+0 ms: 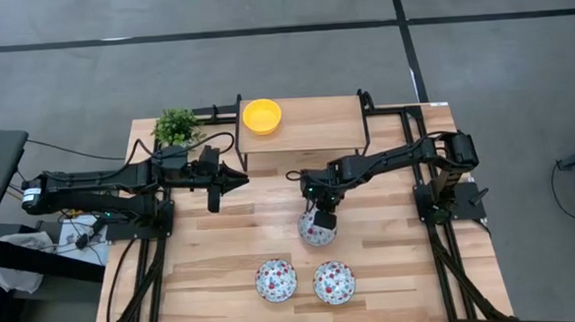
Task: Pick & Place Mini bowls
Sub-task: Put the top white bowl on the shelf
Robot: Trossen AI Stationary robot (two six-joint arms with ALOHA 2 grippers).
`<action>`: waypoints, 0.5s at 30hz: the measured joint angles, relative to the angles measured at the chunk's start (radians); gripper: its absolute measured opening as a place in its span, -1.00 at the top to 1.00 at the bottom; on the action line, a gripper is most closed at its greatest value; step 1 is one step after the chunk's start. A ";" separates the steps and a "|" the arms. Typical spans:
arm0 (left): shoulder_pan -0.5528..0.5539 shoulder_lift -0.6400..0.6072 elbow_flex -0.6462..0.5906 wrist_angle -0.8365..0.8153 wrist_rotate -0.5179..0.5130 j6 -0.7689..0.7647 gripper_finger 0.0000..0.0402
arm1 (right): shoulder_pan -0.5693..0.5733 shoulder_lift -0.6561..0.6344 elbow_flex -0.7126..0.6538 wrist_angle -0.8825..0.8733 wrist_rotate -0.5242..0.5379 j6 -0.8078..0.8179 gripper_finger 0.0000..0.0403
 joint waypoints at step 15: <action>0.000 0.000 0.000 0.000 0.000 -0.012 0.73 | 0.003 0.000 0.000 -0.001 -0.043 0.000 0.69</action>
